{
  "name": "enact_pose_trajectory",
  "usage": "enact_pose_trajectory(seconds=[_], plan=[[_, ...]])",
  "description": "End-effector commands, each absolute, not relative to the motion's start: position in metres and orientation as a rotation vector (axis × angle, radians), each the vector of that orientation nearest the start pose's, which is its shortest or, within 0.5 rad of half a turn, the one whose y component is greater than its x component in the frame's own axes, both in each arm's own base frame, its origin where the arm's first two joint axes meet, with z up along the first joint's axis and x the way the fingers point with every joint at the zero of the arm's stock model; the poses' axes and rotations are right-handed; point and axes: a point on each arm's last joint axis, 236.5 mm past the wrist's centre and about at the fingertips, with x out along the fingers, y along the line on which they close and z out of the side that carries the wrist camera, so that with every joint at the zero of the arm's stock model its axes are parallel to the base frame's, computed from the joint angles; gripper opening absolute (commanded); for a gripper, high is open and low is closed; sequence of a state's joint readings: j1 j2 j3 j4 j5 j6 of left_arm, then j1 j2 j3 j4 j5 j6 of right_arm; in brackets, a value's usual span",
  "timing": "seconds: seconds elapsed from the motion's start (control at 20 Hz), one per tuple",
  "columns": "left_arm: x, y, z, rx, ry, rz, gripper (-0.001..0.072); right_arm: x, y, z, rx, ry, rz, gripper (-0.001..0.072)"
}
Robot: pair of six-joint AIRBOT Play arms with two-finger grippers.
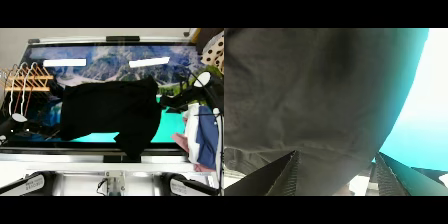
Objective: Fold the shirts.
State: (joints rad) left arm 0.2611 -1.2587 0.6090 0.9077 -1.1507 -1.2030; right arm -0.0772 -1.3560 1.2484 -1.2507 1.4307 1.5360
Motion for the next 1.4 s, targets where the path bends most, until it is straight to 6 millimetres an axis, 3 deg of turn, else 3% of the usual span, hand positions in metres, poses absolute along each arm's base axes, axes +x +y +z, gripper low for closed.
enact_pose_trajectory(seconds=[0.0, 0.15, 0.35, 0.5, 0.8, 1.2, 1.35], plan=[[0.272, -0.075, -0.089, -0.701, 1.469, -0.319, 0.0030, 0.348, 0.047, 0.011, 0.311, 1.506, 0.182, 0.0592], [0.300, -0.065, -0.068, -0.689, 1.390, -0.325, 0.0030, 0.348, 0.047, 0.011, 0.310, 1.504, 0.182, 0.0592], [0.352, -0.047, -0.038, -0.653, 1.228, -0.291, 0.0029, 0.349, 0.047, 0.011, 0.310, 1.502, 0.181, 0.0592], [0.382, -0.038, -0.027, -0.670, 1.137, -0.259, 0.0029, 0.349, 0.047, 0.011, 0.311, 1.502, 0.181, 0.0592], [0.404, -0.033, -0.046, -0.769, 1.110, -0.204, 0.0029, 0.349, 0.049, 0.011, 0.320, 1.501, 0.187, 0.0592], [0.437, -0.016, -0.023, -0.778, 0.975, -0.162, 0.0029, 0.352, 0.050, 0.012, 0.331, 1.490, 0.183, 0.0592], [0.433, -0.020, -0.025, -0.765, 1.000, -0.180, 0.0029, 0.352, 0.050, 0.012, 0.331, 1.490, 0.183, 0.0592]])
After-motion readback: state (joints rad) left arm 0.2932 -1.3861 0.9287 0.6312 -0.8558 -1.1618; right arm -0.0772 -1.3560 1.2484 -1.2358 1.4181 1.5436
